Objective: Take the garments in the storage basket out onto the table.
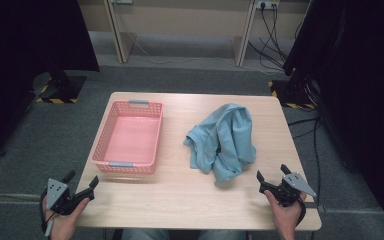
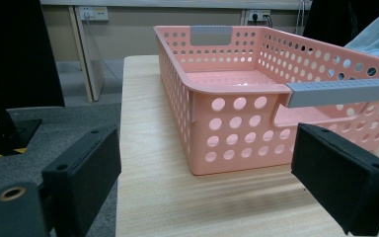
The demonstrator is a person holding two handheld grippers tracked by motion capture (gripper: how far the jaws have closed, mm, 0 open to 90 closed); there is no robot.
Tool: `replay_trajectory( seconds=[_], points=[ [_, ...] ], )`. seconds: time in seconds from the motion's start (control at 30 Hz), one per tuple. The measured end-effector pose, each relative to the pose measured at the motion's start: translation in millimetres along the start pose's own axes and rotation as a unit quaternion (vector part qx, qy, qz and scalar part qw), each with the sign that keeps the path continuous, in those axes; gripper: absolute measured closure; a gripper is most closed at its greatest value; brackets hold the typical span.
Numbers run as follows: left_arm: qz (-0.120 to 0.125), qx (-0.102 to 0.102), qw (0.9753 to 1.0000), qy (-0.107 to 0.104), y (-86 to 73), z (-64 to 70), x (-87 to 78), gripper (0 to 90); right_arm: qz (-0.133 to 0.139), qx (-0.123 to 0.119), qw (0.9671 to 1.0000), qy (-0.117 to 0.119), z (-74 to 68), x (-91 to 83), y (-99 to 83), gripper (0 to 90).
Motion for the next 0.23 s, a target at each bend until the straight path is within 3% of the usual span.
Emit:
replay_trajectory(
  seconds=[0.17,0.23],
  points=[
    [0.006,-0.008,0.9999,-0.007,0.7,2.9,-0.4,10.9,0.0,0.001,1.0,0.001,0.0,-0.2,0.1,3.5],
    [0.0,0.012,0.9999,-0.013,7.0,11.8,0.6,9.0,-0.001,0.002,1.0,0.002,0.2,0.1,0.1,3.2]
  ],
)
Point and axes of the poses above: each handheld gripper's, and its own axes: x roughly forward along the jaws, y roughly out of its top, z roughly to its right, the point moved 9 cm from there along x, roughly forward along the jaws, and after that the axes turned 9 degrees about -y, right-handed, at the moved point
